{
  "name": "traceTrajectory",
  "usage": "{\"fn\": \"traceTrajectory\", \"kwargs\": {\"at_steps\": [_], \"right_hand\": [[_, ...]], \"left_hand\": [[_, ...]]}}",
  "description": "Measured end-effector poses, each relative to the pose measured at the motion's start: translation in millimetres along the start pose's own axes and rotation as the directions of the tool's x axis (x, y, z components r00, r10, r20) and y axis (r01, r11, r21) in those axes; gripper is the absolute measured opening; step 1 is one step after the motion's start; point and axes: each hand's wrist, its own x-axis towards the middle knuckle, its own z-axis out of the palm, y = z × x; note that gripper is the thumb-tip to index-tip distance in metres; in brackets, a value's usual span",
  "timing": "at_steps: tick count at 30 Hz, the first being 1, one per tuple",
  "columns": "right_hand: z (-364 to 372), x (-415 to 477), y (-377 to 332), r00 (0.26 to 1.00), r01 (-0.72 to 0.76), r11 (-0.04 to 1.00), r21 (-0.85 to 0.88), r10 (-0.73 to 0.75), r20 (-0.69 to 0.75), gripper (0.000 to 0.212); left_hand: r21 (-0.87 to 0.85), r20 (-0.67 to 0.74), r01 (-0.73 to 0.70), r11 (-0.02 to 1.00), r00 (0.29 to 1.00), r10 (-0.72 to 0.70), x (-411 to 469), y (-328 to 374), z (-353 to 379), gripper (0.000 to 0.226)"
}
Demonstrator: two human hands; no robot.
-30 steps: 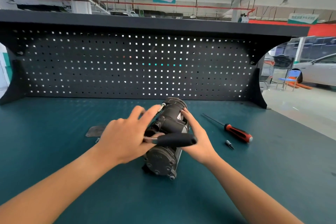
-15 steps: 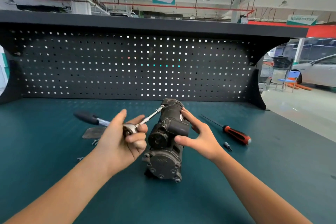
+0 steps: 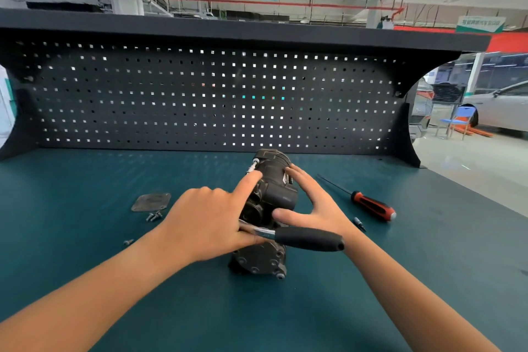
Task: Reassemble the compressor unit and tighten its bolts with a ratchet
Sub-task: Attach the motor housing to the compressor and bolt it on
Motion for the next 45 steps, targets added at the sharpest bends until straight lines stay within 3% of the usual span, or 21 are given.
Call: {"fn": "traceTrajectory", "kwargs": {"at_steps": [3,8,10,12,14,17,19,21,23,24,25,26,27,28,29,31,33,35,37,42,45], "right_hand": [[-5.3,-6.1,-9.9,0.994,0.112,0.990,-0.082,-0.110,0.026,0.080],[-16.2,11.3,-41.0,0.976,0.114,0.984,0.136,-0.085,-0.202,0.018],[-12.5,33.0,-59.5,0.989,0.080,0.996,-0.040,-0.084,-0.123,0.021],[-1.3,54.0,-68.2,0.987,0.104,0.954,-0.282,-0.063,0.151,0.031],[9.6,66.2,-67.2,0.950,0.094,0.916,-0.390,0.035,0.309,0.042],[15.3,68.7,-61.7,0.970,-0.014,0.948,-0.317,0.090,0.225,0.054],[14.4,67.4,-58.9,0.985,-0.028,0.964,-0.265,0.072,0.157,0.054],[13.4,64.7,-58.7,0.989,-0.017,0.972,-0.233,0.050,0.137,0.048],[14.0,63.7,-59.5,0.991,0.002,0.973,-0.233,0.029,0.131,0.046],[15.0,64.0,-59.9,0.992,0.008,0.971,-0.240,0.023,0.125,0.045],[16.6,64.8,-59.7,0.993,0.012,0.968,-0.251,0.018,0.117,0.044],[17.7,65.3,-59.7,0.994,0.021,0.964,-0.263,0.008,0.109,0.043],[18.5,66.1,-59.9,0.994,0.029,0.960,-0.278,0.000,0.105,0.041],[18.8,66.5,-60.9,0.995,0.035,0.957,-0.289,-0.005,0.104,0.039],[18.3,67.4,-61.4,0.995,0.043,0.952,-0.303,-0.012,0.102,0.038],[16.6,68.2,-61.1,0.991,0.091,0.919,-0.382,-0.047,0.124,0.035],[16.3,71.7,-59.3,0.981,0.159,0.846,-0.509,-0.076,0.180,0.026],[16.3,75.2,-59.4,0.971,0.198,0.800,-0.566,-0.081,0.225,0.029],[16.1,77.2,-60.5,0.968,0.184,0.803,-0.567,-0.048,0.246,0.034],[17.4,76.4,-56.2,0.972,0.179,0.842,-0.509,-0.073,0.221,0.036],[17.5,75.9,-55.8,0.979,0.167,0.851,-0.498,-0.081,0.189,0.035]], "left_hand": [[-0.072,-0.069,0.053,0.996,0.996,-0.058,-0.5,-0.1,4.8,0.082],[-0.029,-0.068,0.047,0.998,0.997,-0.048,-0.4,0.9,9.0,0.081],[0.017,-0.078,0.023,1.000,0.997,-0.022,0.1,0.7,10.2,0.089],[0.067,-0.078,0.015,0.998,0.997,-0.010,0.4,0.3,10.6,0.092],[0.094,-0.082,0.031,0.995,0.996,-0.023,1.4,0.8,11.4,0.089],[-0.174,-0.107,0.141,0.975,0.981,-0.161,-2.3,1.1,9.3,0.073],[-0.639,-0.027,0.203,0.742,0.958,-0.286,-5.9,6.6,2.6,0.068],[-0.948,0.127,0.238,0.214,0.893,-0.431,-5.5,13.6,-0.1,0.061],[-0.871,0.452,0.273,-0.408,0.772,-0.447,-2.6,14.6,2.7,0.054],[-0.750,0.567,0.269,-0.604,0.731,-0.379,-2.3,13.7,0.5,0.053],[-0.672,0.627,0.280,-0.685,0.708,-0.325,-2.6,11.2,-2.1,0.051],[-0.668,0.643,0.316,-0.674,0.701,-0.308,-3.2,7.7,-4.4,0.047],[-0.743,0.612,0.374,-0.554,0.716,-0.337,-4.0,3.0,-5.9,0.041],[-0.847,0.527,0.429,-0.315,0.757,-0.388,-5.4,-1.0,-7.1,0.035],[-0.900,0.391,0.435,0.012,0.822,-0.414,-7.8,-2.6,-8.6,0.030],[-0.741,0.097,0.291,0.605,0.938,-0.332,-9.4,-3.2,-8.4,0.029],[-0.438,-0.023,0.166,0.884,0.980,-0.195,-5.9,0.5,-6.3,0.043],[-0.124,-0.078,0.045,0.991,0.995,-0.055,0.1,4.5,-5.3,0.061],[0.058,-0.069,-0.023,0.998,0.997,0.027,3.5,5.3,-8.6,0.065],[0.255,-0.022,-0.117,0.960,0.992,0.127,7.4,8.8,-15.3,0.060],[0.276,-0.141,-0.115,0.954,0.977,0.159,1.9,3.9,-14.6,0.062]]}}
